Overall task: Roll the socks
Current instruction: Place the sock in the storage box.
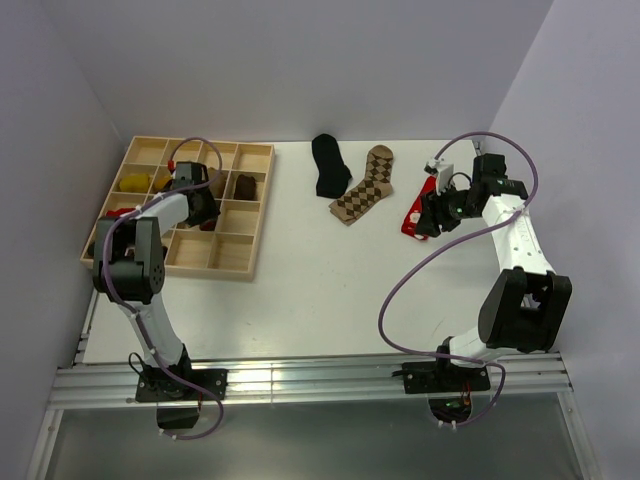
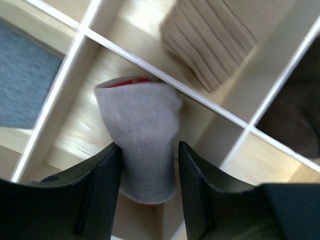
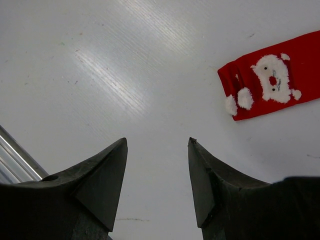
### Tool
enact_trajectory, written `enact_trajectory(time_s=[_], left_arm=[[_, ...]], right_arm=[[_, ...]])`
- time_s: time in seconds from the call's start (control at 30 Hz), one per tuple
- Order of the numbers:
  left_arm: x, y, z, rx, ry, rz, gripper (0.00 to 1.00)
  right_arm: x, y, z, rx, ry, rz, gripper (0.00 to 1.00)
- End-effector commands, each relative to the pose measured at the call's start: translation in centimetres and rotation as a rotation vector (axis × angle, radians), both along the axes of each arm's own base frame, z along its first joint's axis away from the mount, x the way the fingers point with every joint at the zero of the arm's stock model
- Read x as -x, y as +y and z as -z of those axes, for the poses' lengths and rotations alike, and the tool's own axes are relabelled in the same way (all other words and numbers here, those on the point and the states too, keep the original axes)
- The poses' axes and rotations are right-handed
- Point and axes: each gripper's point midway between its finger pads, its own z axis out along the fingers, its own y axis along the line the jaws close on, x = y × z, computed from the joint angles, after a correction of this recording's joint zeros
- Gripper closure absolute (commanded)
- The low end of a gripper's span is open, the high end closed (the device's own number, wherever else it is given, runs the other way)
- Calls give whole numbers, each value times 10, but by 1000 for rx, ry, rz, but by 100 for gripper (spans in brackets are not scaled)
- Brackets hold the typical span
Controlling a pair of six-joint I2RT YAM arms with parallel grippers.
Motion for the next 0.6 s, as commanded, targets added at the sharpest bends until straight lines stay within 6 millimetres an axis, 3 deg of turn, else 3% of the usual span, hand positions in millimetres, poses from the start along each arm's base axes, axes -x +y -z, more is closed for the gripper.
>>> enact_trajectory(time_s=[0.0,0.4,0.53,0.57], left_arm=[[20,-35,-1,116,52,69,48],[22,-31,-56,14,-13,60,41],[27,-31,-91,-23,-76,60,40],[28,-33,-101,-30,-96,61,26]], right_arm=[[-3,1,-14,11,-59,1,41],[-8,0,-12,8,-52,4,39],[-11,0,-16,5,-67,20,39],[-12,0,-17,2,-69,26,39]])
